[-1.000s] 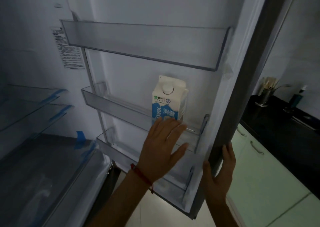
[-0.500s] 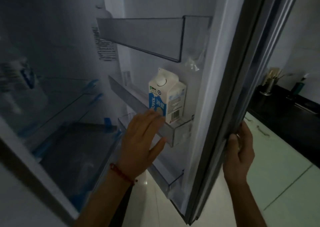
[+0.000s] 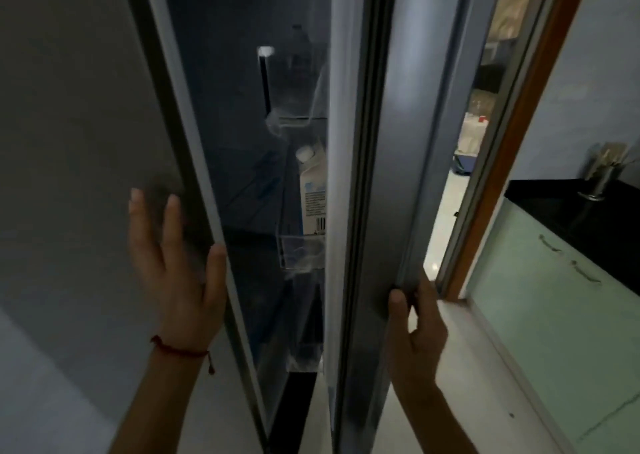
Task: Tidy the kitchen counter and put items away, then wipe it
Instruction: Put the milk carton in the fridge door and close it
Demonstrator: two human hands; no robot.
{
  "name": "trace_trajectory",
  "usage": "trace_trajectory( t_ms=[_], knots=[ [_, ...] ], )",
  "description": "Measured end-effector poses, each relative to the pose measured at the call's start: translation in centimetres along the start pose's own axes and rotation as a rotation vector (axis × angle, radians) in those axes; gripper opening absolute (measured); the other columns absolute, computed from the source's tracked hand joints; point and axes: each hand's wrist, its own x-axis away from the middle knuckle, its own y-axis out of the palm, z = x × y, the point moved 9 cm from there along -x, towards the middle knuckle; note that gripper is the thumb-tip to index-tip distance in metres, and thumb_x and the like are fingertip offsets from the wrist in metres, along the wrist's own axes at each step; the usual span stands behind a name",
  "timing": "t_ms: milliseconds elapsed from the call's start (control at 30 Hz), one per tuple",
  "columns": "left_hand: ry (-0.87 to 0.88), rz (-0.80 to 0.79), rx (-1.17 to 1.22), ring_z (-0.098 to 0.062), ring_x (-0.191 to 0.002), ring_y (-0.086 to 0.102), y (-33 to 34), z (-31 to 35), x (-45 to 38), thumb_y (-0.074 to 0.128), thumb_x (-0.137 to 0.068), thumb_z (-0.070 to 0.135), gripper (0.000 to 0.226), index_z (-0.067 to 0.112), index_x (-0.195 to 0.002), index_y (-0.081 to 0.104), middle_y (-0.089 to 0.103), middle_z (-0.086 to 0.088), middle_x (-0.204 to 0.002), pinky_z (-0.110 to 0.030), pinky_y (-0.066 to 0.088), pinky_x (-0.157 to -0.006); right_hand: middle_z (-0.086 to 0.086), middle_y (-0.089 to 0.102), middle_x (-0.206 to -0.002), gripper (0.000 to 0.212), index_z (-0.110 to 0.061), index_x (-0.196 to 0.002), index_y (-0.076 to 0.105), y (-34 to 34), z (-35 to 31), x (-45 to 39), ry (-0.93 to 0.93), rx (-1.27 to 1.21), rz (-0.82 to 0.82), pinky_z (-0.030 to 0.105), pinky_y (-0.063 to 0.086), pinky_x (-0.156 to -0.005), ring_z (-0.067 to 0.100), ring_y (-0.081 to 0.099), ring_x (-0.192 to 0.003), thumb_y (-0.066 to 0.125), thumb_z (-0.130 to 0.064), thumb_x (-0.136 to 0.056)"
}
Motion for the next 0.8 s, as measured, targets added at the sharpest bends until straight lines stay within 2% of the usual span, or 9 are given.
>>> trace_trajectory(
  t_ms=[100,167,267,367,467,567,667,800],
  knots=[
    [-0.038,-0.06,-0.028,-0.029,-0.141,0.01,0.8,-1.8,0.4,0.04,-0.093,0.023,0.055,0.003,-0.141,0.022,0.008,-0.018,-0.148,-0.054,0.017,-0.116,0.001,0.061,-0.111,0.046,-0.03,-0.127,0.039,3.0,-1.2,1.0,0.012,-0.019,-0.029,0.013,0.046,-0.09,0.005,0.057,-0.103,0.042,-0.054,-0.087],
    [-0.02,-0.077,-0.019,-0.028,-0.141,0.009,1.0,-2.0,0.5,0.039,-0.092,0.019,0.055,0.002,-0.141,0.021,0.009,-0.016,-0.148,-0.056,0.015,-0.115,0.0,0.059,-0.121,0.049,-0.036,-0.13,0.034,4.6,-1.8,1.4,-0.007,-0.034,-0.057,0.015,0.047,-0.095,0.008,0.056,-0.111,0.043,-0.054,-0.086],
    [-0.042,-0.108,0.019,-0.031,-0.141,0.01,1.0,-2.0,0.4,0.036,-0.093,0.019,0.054,0.003,-0.141,0.019,0.009,-0.015,-0.149,-0.058,0.014,-0.114,0.002,0.05,-0.137,0.055,-0.037,-0.138,0.028,7.8,-2.9,2.4,-0.054,-0.034,-0.156,0.032,0.046,-0.102,0.018,0.05,-0.124,0.042,-0.053,-0.087],
    [-0.058,-0.124,0.051,-0.035,-0.14,0.011,0.7,-1.9,0.3,0.035,-0.092,0.02,0.051,0.005,-0.138,0.019,0.01,-0.018,-0.147,-0.061,0.017,-0.112,0.001,0.033,-0.146,0.061,-0.034,-0.14,0.012,11.8,-4.2,3.6,-0.13,-0.033,-0.298,0.022,0.03,-0.111,0.009,0.031,-0.135,0.045,-0.043,-0.089],
    [-0.074,-0.135,0.087,-0.036,-0.138,0.011,0.6,-1.7,0.1,0.034,-0.093,0.023,0.05,0.002,-0.136,0.02,0.01,-0.019,-0.146,-0.062,0.016,-0.112,0.006,0.028,-0.146,0.063,-0.031,-0.14,0.008,14.0,-4.2,4.4,-0.138,-0.004,-0.346,0.013,0.017,-0.113,0.008,0.024,-0.136,0.045,-0.04,-0.089],
    [-0.07,-0.161,0.094,-0.038,-0.139,0.011,0.6,-1.6,0.2,0.03,-0.096,0.034,0.052,0.001,-0.135,0.021,0.009,-0.02,-0.146,-0.053,0.013,-0.116,0.004,0.028,-0.147,0.063,-0.031,-0.14,0.012,14.0,-3.6,4.3,-0.123,-0.036,-0.369,0.012,0.019,-0.113,0.005,0.023,-0.137,0.046,-0.036,-0.088],
    [-0.106,-0.176,0.088,-0.037,-0.14,0.014,0.1,-1.3,0.1,0.038,-0.091,0.026,0.053,0.0,-0.135,0.026,0.012,-0.018,-0.146,-0.043,0.015,-0.118,0.004,0.032,-0.146,0.056,-0.02,-0.138,0.026,13.2,-3.1,3.8,-0.142,-0.029,-0.428,0.013,0.025,-0.112,0.002,0.026,-0.136,0.041,-0.047,-0.091],
    [-0.098,-0.097,0.105,-0.034,-0.135,0.025,-1.3,1.1,0.1,0.042,-0.089,0.021,0.048,-0.004,-0.131,0.038,0.026,-0.019,-0.141,-0.043,0.025,-0.114,0.002,0.038,-0.143,0.048,-0.02,-0.131,0.037,9.8,-1.3,3.1,-0.085,0.007,-0.389,0.011,0.028,-0.109,0.003,0.032,-0.134,0.037,-0.048,-0.091]
  ],
)
